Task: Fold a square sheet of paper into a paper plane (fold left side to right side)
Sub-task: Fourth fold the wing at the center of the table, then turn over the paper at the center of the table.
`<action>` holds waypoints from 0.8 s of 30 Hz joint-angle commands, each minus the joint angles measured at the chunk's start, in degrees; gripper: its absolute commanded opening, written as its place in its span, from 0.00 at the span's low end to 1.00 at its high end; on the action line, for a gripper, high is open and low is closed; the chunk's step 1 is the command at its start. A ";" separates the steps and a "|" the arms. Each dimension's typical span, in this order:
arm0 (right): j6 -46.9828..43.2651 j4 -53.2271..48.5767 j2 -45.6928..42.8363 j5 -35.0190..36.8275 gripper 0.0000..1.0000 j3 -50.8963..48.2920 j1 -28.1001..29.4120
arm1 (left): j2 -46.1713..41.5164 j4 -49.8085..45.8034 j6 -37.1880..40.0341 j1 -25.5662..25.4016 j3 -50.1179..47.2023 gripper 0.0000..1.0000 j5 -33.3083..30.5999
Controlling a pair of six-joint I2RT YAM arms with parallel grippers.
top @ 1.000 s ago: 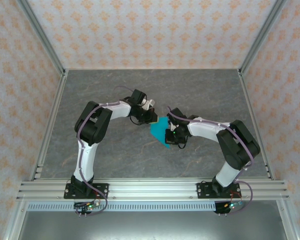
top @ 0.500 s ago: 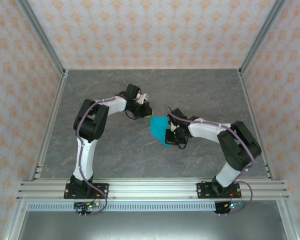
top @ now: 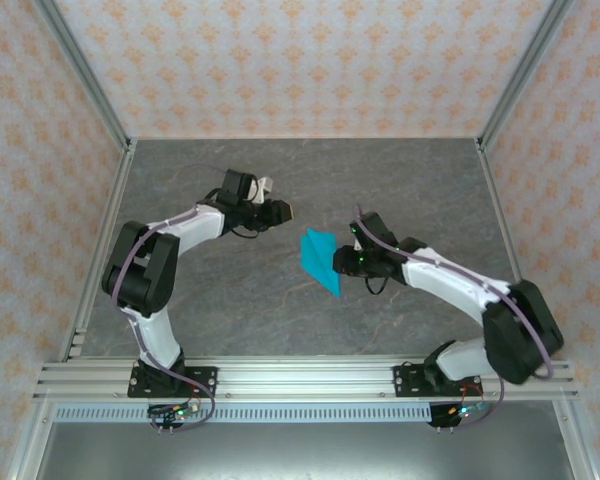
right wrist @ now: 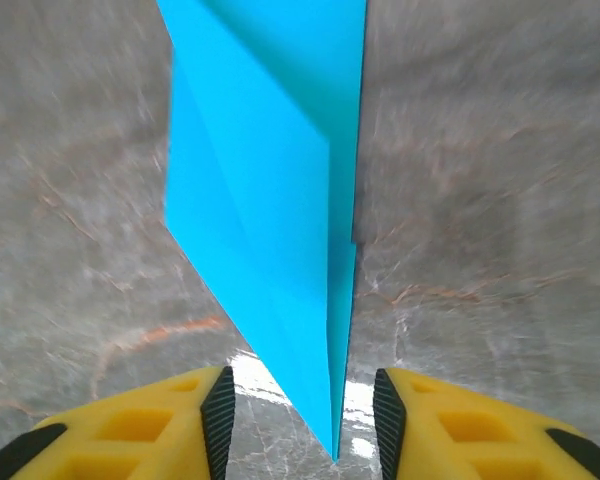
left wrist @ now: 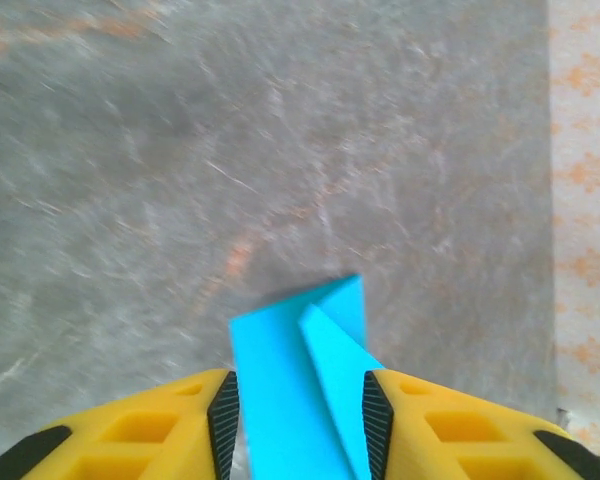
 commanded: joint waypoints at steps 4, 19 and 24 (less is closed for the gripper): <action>1.77 0.32 -11.27 10.67 0.55 -5.17 -0.11 | 1.82 9.45 -7.39 -6.65 -3.56 0.43 -0.35; 2.61 -2.48 -17.51 12.58 0.59 -8.60 -0.07 | 13.07 12.94 -10.69 -10.16 3.23 0.36 2.33; 3.54 -0.14 -18.29 10.55 0.70 -9.94 -1.06 | 12.82 13.74 -11.10 -10.13 3.90 0.17 2.78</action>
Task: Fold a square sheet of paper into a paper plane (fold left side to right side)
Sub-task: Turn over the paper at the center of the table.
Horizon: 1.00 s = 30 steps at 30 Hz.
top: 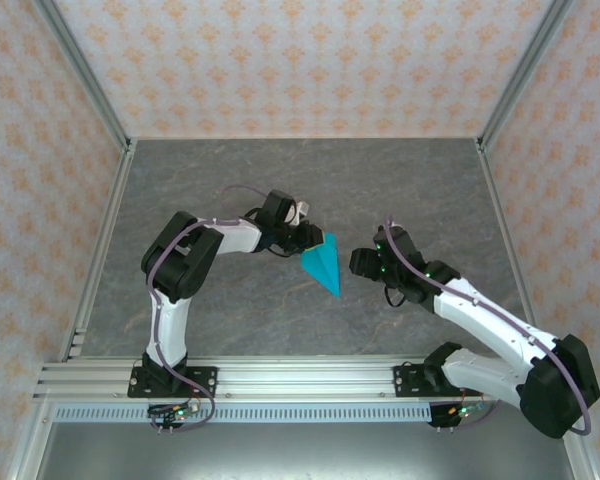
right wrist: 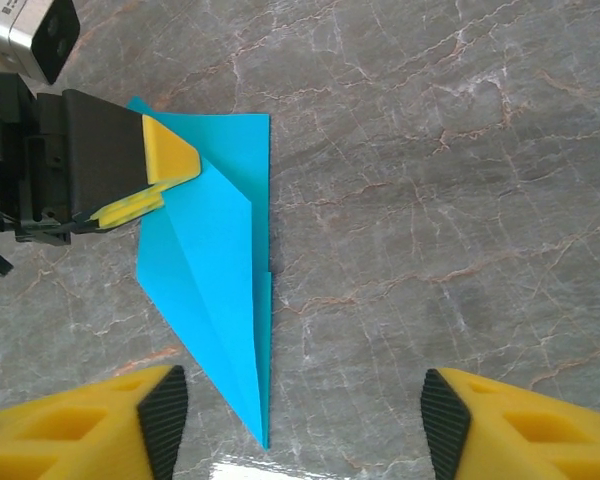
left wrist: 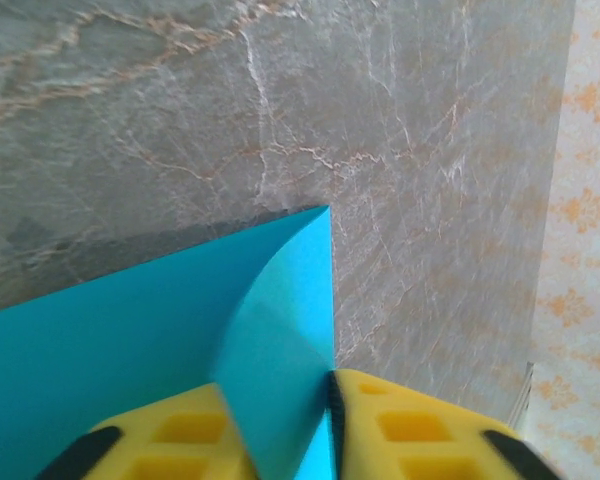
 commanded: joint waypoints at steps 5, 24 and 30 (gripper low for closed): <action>4.04 10.42 -3.24 -15.23 0.91 -6.44 -8.21 | -5.49 0.12 1.94 0.22 2.14 0.01 0.02; 17.76 54.58 1.18 -51.89 1.00 -10.96 -17.64 | -28.69 4.99 -8.52 2.29 2.69 0.00 5.35; 21.03 59.30 4.03 -53.36 0.99 -8.09 -15.36 | -30.33 5.13 -9.46 0.72 4.05 0.00 7.30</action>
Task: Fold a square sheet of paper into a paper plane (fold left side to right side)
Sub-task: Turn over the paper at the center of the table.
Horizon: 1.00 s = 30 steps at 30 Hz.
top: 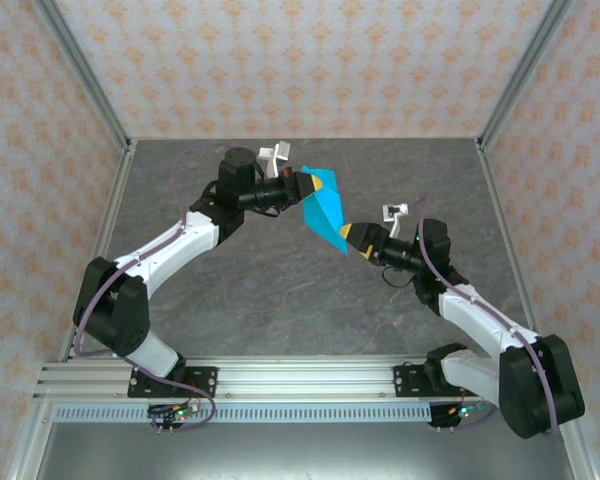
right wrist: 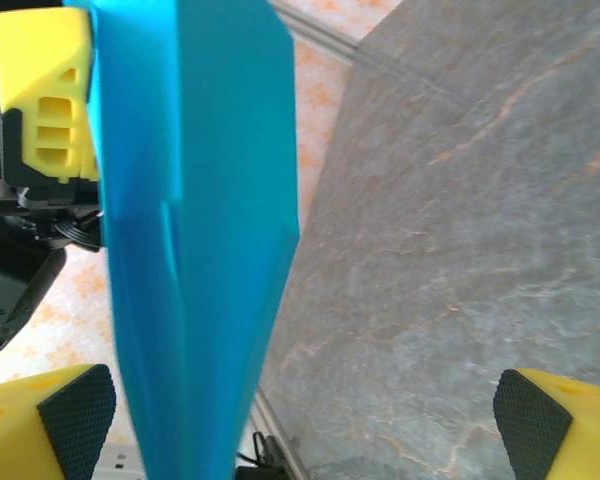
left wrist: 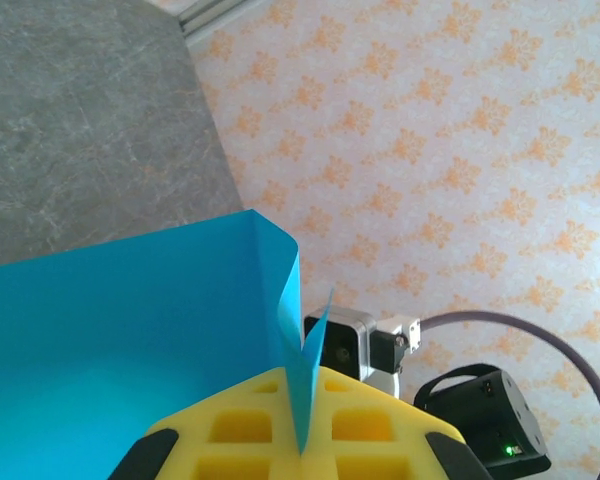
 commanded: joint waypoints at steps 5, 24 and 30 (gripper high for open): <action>4.67 10.56 1.85 -3.63 0.86 5.23 2.05 | -2.37 1.72 -1.52 -2.36 3.38 0.00 4.25; -8.40 -13.42 -3.97 2.10 0.15 9.29 2.37 | -4.04 -14.83 10.59 -2.42 3.57 0.33 -0.81; -25.78 -43.28 -4.78 16.57 0.11 17.35 5.38 | -9.68 -33.29 23.94 -2.25 5.21 0.57 -18.53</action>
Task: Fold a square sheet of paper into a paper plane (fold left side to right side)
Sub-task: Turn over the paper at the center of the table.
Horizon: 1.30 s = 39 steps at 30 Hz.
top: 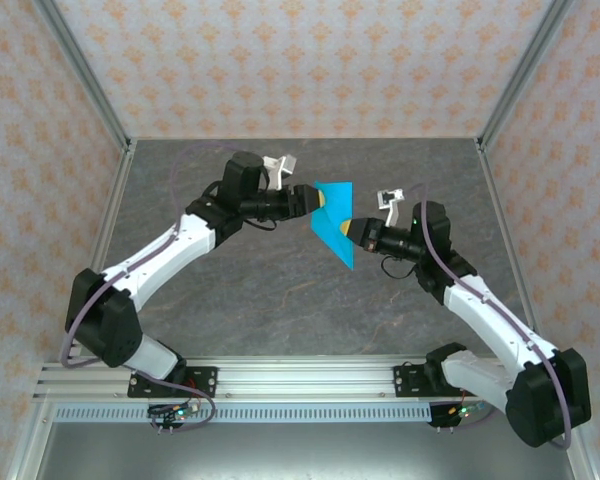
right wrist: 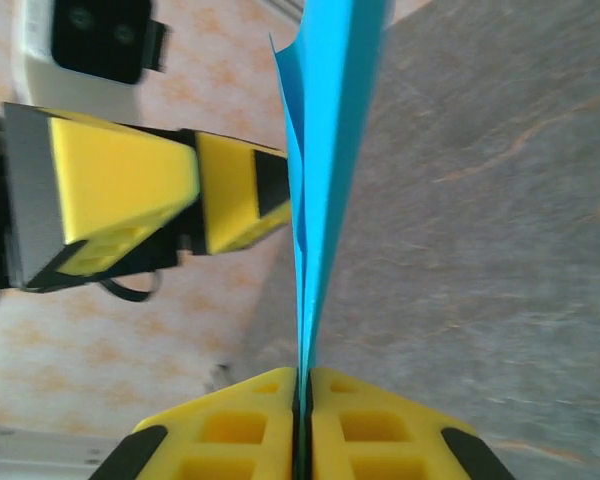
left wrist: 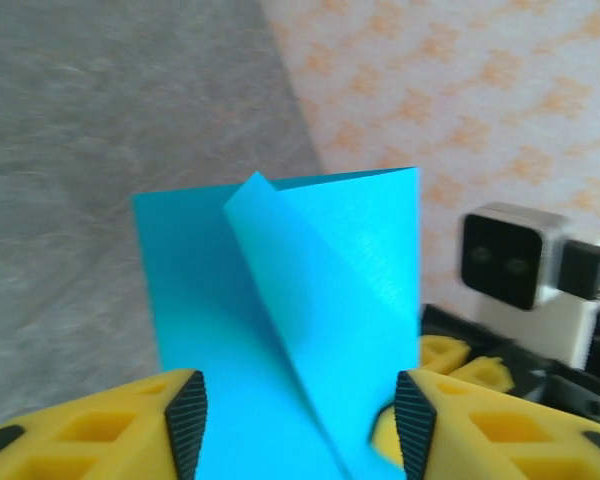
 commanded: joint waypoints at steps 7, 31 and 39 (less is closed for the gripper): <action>-19.23 -41.16 6.95 47.34 0.06 15.41 14.66 | -16.43 -17.45 13.02 0.13 -3.21 0.61 -34.08; -15.83 -70.48 67.46 92.06 0.08 51.16 40.23 | -34.81 -20.57 10.92 0.42 -14.72 0.69 -58.95; -19.61 -61.70 63.41 76.53 0.36 47.57 40.25 | -30.69 -18.50 8.51 0.52 -16.50 0.73 -52.97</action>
